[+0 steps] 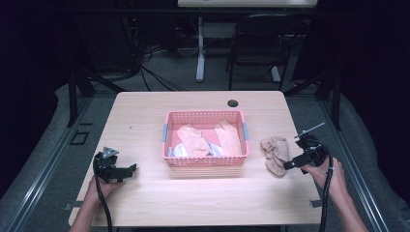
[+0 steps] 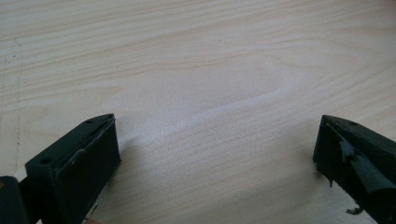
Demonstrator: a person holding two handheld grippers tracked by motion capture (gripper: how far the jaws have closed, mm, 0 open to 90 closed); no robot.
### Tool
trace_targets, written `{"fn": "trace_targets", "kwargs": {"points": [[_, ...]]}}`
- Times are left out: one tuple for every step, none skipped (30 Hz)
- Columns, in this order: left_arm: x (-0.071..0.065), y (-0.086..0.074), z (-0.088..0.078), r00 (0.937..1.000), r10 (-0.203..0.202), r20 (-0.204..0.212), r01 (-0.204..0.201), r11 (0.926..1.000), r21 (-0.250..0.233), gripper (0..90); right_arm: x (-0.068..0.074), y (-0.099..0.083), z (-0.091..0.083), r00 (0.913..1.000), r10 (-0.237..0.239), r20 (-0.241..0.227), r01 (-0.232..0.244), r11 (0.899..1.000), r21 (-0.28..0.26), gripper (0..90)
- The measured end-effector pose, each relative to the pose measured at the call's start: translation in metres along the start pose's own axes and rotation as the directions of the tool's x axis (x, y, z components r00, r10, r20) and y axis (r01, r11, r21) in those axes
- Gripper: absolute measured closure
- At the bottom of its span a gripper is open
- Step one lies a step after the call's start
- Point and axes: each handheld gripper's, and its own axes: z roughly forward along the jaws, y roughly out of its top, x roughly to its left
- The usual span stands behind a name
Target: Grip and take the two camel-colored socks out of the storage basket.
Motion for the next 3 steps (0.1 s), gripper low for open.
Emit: {"fn": "trace_targets", "kwargs": {"points": [[0.0,0.0,0.0,1.0,0.0,0.0,0.0,1.0,0.0,0.1,-0.0016,0.0004,0.0032,1.0,-0.003,-0.001,0.003,1.0,0.006,5.9],[0.0,0.0,0.0,1.0,0.0,0.0,0.0,1.0,0.0,0.1,-0.0028,0.001,0.0054,1.0,-0.004,0.002,0.004,1.0,0.008,6.5],[0.0001,0.0,0.0,1.0,0.0,0.0,0.0,1.0,0.001,0.1,-0.0039,0.0017,0.0073,1.0,-0.002,0.005,0.002,1.0,0.001,7.4]]}}
